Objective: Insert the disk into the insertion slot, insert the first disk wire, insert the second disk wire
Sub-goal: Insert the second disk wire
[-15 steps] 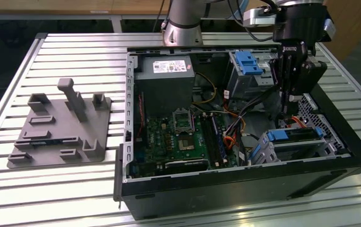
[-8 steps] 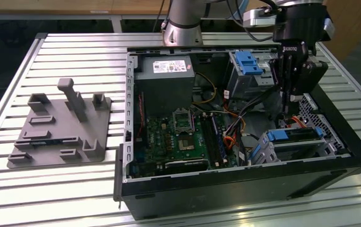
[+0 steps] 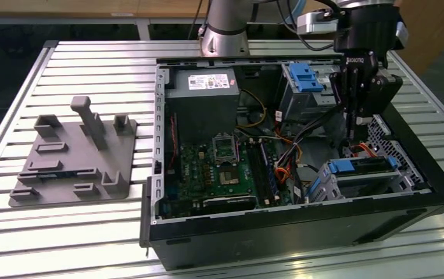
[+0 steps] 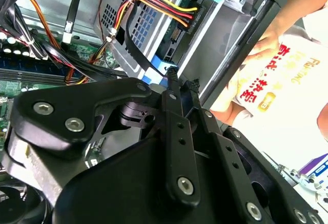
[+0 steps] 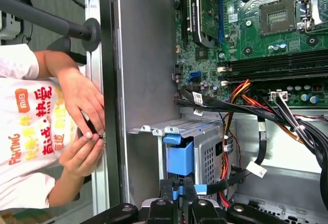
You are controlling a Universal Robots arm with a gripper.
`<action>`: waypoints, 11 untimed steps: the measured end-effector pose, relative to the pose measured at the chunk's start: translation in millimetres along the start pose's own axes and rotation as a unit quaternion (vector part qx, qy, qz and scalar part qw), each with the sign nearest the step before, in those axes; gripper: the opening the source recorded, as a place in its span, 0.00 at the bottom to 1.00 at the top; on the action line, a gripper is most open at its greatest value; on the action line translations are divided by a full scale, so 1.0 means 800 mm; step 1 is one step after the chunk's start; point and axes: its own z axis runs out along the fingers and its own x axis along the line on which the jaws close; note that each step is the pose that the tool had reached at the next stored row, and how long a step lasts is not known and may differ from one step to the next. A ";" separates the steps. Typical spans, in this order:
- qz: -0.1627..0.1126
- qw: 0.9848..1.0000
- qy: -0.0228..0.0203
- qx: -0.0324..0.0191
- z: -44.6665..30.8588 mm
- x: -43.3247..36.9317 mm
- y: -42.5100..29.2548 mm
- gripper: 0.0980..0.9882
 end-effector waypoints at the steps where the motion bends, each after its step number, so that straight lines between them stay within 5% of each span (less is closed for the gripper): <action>1: -0.001 1.000 0.000 0.000 0.0000 0.000 0.0000 0.14; 11: -0.001 1.000 0.000 0.001 0.0004 0.000 0.0002 0.05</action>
